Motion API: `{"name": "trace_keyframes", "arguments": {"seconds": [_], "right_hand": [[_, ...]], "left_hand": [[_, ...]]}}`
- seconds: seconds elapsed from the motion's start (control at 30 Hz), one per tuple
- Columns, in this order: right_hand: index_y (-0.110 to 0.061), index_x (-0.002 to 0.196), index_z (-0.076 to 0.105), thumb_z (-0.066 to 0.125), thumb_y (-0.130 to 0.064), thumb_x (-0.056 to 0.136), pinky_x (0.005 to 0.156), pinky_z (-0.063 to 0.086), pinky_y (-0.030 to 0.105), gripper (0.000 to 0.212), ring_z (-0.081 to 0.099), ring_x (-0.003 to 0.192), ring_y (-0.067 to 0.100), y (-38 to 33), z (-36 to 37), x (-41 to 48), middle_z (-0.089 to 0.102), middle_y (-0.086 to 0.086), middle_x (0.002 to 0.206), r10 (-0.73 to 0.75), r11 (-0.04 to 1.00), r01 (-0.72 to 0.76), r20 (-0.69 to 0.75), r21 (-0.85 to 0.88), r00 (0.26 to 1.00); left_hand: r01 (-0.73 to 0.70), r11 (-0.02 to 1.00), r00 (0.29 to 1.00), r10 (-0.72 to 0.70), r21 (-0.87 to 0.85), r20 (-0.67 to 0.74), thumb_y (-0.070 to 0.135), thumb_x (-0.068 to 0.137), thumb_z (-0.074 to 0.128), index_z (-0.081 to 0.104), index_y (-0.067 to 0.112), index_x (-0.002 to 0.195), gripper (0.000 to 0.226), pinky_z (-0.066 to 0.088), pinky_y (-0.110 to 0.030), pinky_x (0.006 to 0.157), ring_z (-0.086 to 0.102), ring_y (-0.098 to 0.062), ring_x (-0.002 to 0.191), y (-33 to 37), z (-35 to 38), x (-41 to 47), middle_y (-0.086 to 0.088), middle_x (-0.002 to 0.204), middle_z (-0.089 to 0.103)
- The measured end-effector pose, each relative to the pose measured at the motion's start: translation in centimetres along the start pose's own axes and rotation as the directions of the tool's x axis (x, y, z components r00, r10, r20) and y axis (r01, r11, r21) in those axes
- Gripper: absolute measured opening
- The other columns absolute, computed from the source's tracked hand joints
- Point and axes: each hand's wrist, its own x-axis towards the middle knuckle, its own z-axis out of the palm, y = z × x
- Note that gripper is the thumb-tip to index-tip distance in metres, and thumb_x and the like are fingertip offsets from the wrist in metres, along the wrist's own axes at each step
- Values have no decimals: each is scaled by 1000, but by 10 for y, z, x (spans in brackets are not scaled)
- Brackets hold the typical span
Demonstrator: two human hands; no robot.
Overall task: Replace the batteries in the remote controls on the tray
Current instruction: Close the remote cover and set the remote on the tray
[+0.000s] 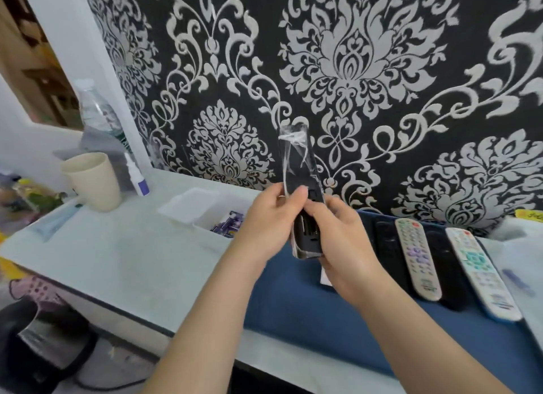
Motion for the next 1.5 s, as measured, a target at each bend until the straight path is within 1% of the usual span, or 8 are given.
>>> {"name": "trace_keyframes", "arguments": {"seconds": [0.17,0.3,0.5,0.73,0.87,1.07,1.3,1.5], "right_hand": [[-9,110,61,51,-9,96,63,55,41,17,67,71,29,-35,-40,-27,70,16,83,20,997,-28,98,76,995],[-24,107,68,56,-11,94,61,55,35,22,68,71,20,-56,-91,-56,73,8,84,14,992,-4,80,-125,997],[-18,65,59,75,-21,82,49,37,12,23,46,47,-1,-79,-184,-84,55,-13,50,-340,663,188,-68,-725,938],[-10,68,52,68,-26,83,47,39,24,27,45,45,10,-95,-280,-97,51,-6,49,-469,477,87,-170,-875,867],[-6,76,58,66,-25,84,62,51,39,22,59,64,27,-88,-315,-100,65,9,68,-441,413,1,-199,-911,875],[-17,62,44,67,-23,85,43,39,27,33,43,43,15,-67,-334,-95,45,-4,49,-393,581,-29,-312,-813,865],[-4,76,55,67,-23,84,53,45,34,24,44,54,17,-56,-335,-93,50,2,57,-383,736,-3,-420,-677,822],[0,82,62,68,-24,80,60,45,38,25,49,62,23,-53,-338,-91,63,22,77,-316,853,37,-458,-520,831]], "left_hand": [[-85,982,987,106,-170,119,20,97,53,67,6,105,21,37,-21,42,54,-8,56,15,32,-13,-7,80,62],[-30,976,951,95,-215,295,15,96,54,67,1,102,20,46,-34,62,55,-24,75,24,76,-19,-15,89,60],[-430,845,882,318,318,347,34,94,57,70,19,78,25,45,-25,66,58,-5,68,29,155,-32,7,71,67],[-767,484,627,426,421,652,35,95,40,70,16,95,35,45,-36,85,56,-17,103,16,261,-34,0,108,65],[-712,490,674,279,502,684,34,100,42,67,8,84,39,43,-39,86,53,-14,98,-9,290,-20,-3,103,62],[-614,322,787,176,721,591,31,82,59,68,23,89,14,46,-33,84,56,-17,102,11,301,-7,4,97,62],[-573,-410,818,-233,710,526,26,87,60,41,21,74,24,32,-37,91,38,-21,88,43,349,-3,1,74,38],[-601,-417,799,-303,682,519,26,86,63,39,15,71,30,40,-33,75,46,-20,77,44,356,3,1,72,41]]}}
